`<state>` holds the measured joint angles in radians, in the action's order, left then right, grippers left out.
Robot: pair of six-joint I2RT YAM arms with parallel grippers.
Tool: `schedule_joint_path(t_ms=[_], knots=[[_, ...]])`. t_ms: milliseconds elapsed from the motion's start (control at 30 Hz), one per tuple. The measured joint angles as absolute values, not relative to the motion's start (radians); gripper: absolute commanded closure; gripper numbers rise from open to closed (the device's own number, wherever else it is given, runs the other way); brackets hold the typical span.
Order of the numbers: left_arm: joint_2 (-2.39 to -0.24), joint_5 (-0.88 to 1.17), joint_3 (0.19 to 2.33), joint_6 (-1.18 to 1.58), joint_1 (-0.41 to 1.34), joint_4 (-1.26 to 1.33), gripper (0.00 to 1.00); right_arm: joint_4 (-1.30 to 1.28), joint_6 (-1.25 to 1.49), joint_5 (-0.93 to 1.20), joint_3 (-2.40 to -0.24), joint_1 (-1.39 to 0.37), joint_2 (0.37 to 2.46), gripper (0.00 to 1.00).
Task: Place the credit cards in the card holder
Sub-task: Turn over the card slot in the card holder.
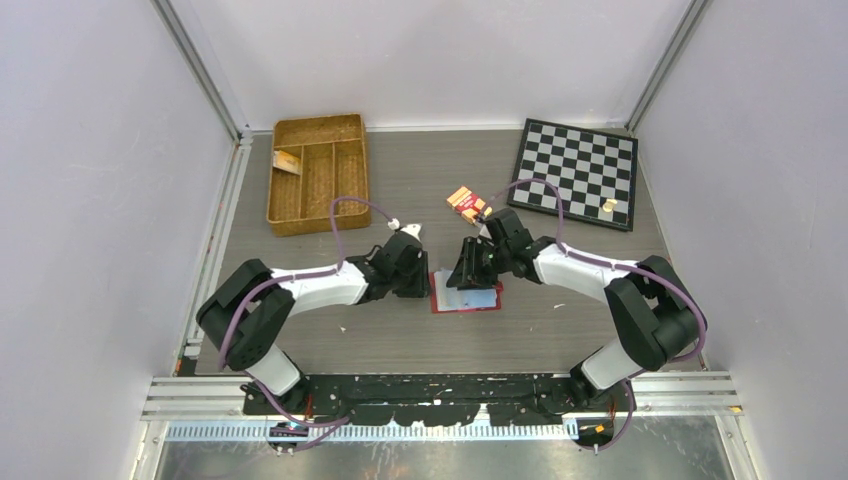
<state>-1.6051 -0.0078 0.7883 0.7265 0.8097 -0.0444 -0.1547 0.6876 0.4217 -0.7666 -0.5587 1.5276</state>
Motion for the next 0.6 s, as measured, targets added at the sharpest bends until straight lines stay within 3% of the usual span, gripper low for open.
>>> schedule_joint_path(t_ms=[300, 500, 600], knots=[[-1.481, -0.060, 0.744, 0.698, 0.789, -0.123, 0.62, -0.166, 0.688, 0.405, -0.831, -0.586, 1.526, 0.55], [-1.398, -0.091, 0.744, 0.659, 0.743, -0.229, 0.44, -0.251, 0.657, 0.326, -0.863, -0.587, 1.460, 0.44], [-1.367, -0.104, 0.797, 0.610, 0.709, -0.315, 0.27, -0.294, 0.632, 0.274, -0.873, -0.587, 1.388, 0.39]])
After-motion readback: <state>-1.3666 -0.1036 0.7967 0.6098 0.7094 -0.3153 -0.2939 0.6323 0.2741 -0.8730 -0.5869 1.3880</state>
